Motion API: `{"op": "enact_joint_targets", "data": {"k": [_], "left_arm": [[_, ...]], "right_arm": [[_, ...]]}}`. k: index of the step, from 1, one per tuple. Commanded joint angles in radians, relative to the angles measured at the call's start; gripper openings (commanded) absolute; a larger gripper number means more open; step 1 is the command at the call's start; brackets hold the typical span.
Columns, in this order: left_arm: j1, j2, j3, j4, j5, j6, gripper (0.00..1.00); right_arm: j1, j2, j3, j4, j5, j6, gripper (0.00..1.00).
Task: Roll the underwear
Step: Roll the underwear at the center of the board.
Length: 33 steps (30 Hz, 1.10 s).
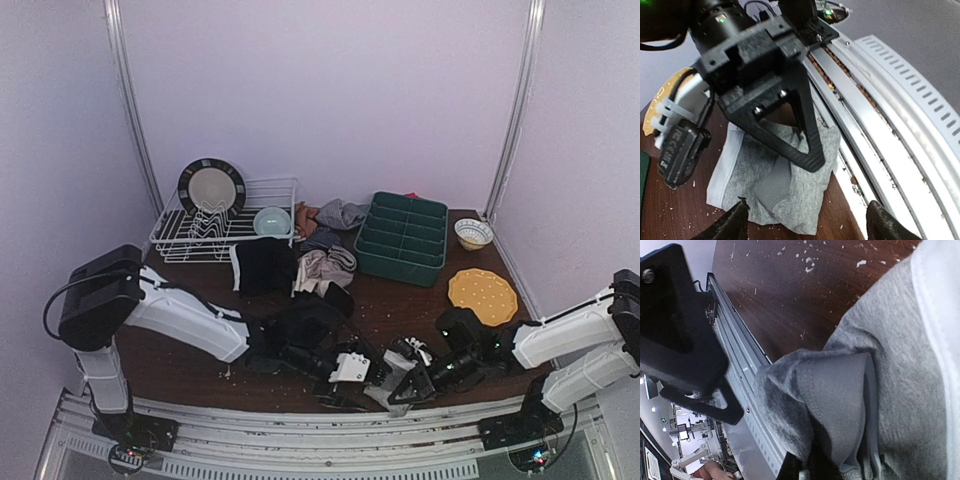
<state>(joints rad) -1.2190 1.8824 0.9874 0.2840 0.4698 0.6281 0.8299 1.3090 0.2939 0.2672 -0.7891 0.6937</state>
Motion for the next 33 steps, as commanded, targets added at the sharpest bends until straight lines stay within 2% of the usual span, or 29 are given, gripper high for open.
{"op": "enact_joint_targets", "data": {"k": [1,7,14,18,22,24,25,26,29,31,33], "left_arm": [[-0.002,0.068,0.074,-0.090,-0.002,0.125,0.75],[-0.002,0.118,0.128,-0.106,0.015,0.136,0.69],[-0.004,0.161,0.164,-0.096,0.021,0.144,0.46],[-0.004,0.182,0.187,-0.105,0.021,0.144,0.39],[-0.004,0.190,0.198,-0.106,0.039,0.129,0.19],[-0.005,0.195,0.216,-0.129,0.035,0.104,0.01],[-0.005,0.198,0.231,-0.164,0.037,0.094,0.00],[-0.006,0.199,0.243,-0.191,0.040,0.079,0.00],[-0.006,0.181,0.228,-0.236,0.079,0.044,0.00],[-0.005,0.161,0.209,-0.256,0.098,0.013,0.00],[-0.005,0.145,0.205,-0.300,0.100,-0.027,0.00]], "right_arm": [[-0.015,-0.006,-0.036,-0.016,-0.005,0.014,0.00],[-0.019,-0.066,-0.042,-0.069,0.004,0.006,0.00],[-0.023,-0.104,-0.048,-0.100,0.009,0.003,0.00],[-0.022,-0.110,-0.052,-0.114,0.017,-0.001,0.00],[-0.023,-0.115,-0.054,-0.119,0.029,-0.005,0.00],[-0.022,-0.114,-0.035,-0.182,0.062,-0.026,0.00],[-0.022,-0.115,-0.029,-0.200,0.075,-0.036,0.00],[-0.020,-0.121,-0.025,-0.217,0.091,-0.040,0.04],[-0.014,-0.175,-0.015,-0.274,0.151,-0.050,0.31],[0.000,-0.276,-0.004,-0.332,0.236,-0.051,0.39],[0.016,-0.389,0.001,-0.383,0.331,-0.056,0.42]]}}
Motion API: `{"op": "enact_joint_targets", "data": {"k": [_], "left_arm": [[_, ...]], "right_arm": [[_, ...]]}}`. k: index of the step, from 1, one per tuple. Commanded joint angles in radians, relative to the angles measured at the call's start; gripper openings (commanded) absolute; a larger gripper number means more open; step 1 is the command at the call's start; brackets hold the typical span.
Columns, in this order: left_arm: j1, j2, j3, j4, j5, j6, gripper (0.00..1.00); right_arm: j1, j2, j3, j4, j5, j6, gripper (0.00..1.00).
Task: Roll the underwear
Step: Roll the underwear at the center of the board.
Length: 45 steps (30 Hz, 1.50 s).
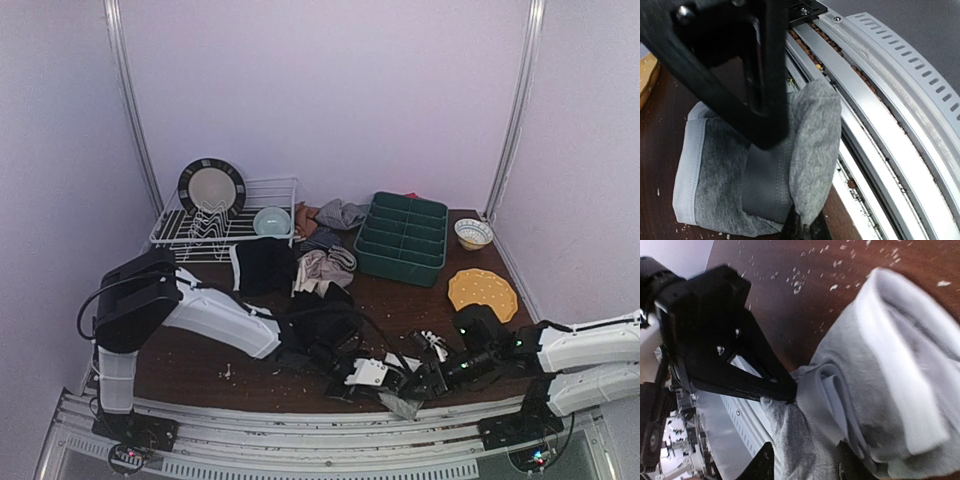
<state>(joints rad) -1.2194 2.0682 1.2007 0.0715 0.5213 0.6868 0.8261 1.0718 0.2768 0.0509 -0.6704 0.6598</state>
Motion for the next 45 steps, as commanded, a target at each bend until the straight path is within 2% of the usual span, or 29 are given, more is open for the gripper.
{"op": "enact_joint_targets", "data": {"k": [1,5,8,13,16,20,25,31,38,45], "left_arm": [[-0.005,-0.046,-0.001,-0.123,0.044,-0.107,0.00],[-0.004,-0.059,0.017,-0.268,0.039,-0.175,0.00],[0.000,-0.055,0.024,-0.325,0.060,-0.243,0.00],[0.011,0.002,0.120,-0.492,0.140,-0.353,0.00],[0.043,0.060,0.225,-0.609,0.217,-0.422,0.00],[0.073,0.068,0.260,-0.631,0.289,-0.472,0.00],[0.122,0.081,0.273,-0.629,0.395,-0.531,0.00],[0.170,0.150,0.307,-0.648,0.452,-0.589,0.00],[0.186,0.242,0.402,-0.738,0.421,-0.628,0.00],[0.208,0.311,0.475,-0.812,0.438,-0.648,0.00]], "right_arm": [[0.026,-0.209,0.019,-0.184,0.249,-0.023,0.44],[0.046,-0.385,0.019,-0.241,0.396,-0.032,0.45],[0.059,-0.435,0.012,-0.264,0.508,-0.045,0.45],[0.069,-0.364,0.061,-0.290,0.452,-0.121,0.45],[0.164,-0.336,0.084,-0.285,0.514,-0.166,0.45],[0.296,-0.364,0.085,-0.256,0.655,-0.215,0.45],[0.357,-0.380,0.071,-0.231,0.692,-0.265,0.45],[0.417,-0.275,0.102,-0.188,0.720,-0.322,0.45],[0.493,-0.127,0.187,-0.155,0.783,-0.393,0.44],[0.504,0.061,0.276,-0.195,0.783,-0.446,0.45]]}}
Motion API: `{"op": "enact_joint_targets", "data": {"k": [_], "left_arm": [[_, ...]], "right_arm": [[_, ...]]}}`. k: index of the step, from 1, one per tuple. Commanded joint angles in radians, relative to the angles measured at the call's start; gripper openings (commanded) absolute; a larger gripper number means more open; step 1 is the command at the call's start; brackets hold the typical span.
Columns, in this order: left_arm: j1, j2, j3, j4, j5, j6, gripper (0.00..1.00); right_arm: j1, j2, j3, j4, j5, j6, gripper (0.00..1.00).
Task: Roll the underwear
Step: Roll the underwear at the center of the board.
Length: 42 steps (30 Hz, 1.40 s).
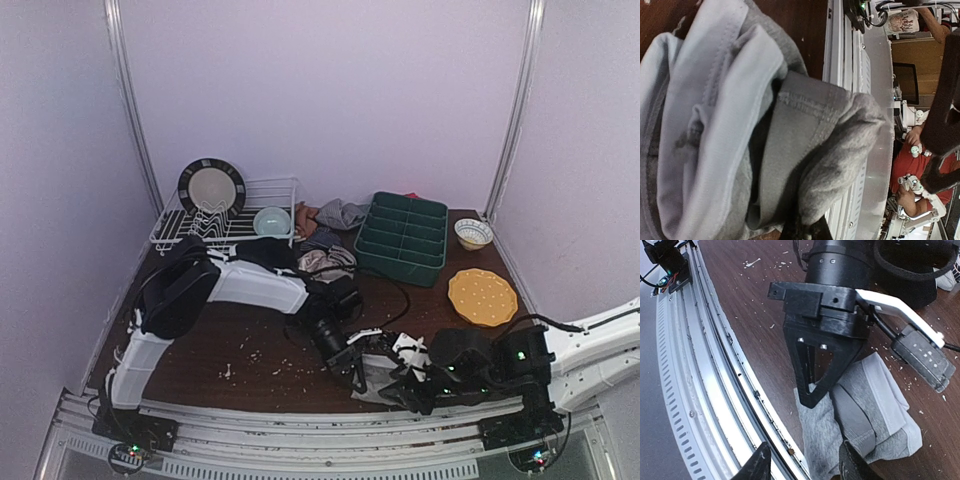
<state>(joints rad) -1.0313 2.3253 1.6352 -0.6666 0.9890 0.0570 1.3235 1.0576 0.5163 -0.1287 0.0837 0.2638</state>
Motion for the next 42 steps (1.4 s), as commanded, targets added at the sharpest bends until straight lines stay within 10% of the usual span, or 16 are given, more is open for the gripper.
{"op": "enact_joint_targets", "data": {"k": [1,12,18,24,35,42], "left_arm": [[0.020,0.057,0.047,-0.086,-0.024,-0.014,0.00],[0.030,0.107,0.115,-0.212,-0.003,0.054,0.00],[0.030,0.093,0.107,-0.222,-0.026,0.048,0.00],[0.058,-0.036,-0.038,-0.043,-0.133,-0.106,0.97],[0.052,-0.460,-0.475,0.361,-0.528,-0.256,0.98],[-0.139,-0.717,-0.810,0.895,-0.904,0.131,0.98]], "right_arm": [[0.006,0.094,0.038,-0.010,0.021,-0.060,0.46],[0.008,0.322,0.116,-0.127,0.116,-0.049,0.44],[0.005,0.359,0.119,-0.135,0.076,0.017,0.07],[-0.024,0.285,0.014,-0.023,-0.043,0.134,0.00],[-0.275,0.117,-0.200,0.248,-0.477,0.336,0.00],[-0.450,0.108,-0.258,0.369,-0.783,0.475,0.00]]}}
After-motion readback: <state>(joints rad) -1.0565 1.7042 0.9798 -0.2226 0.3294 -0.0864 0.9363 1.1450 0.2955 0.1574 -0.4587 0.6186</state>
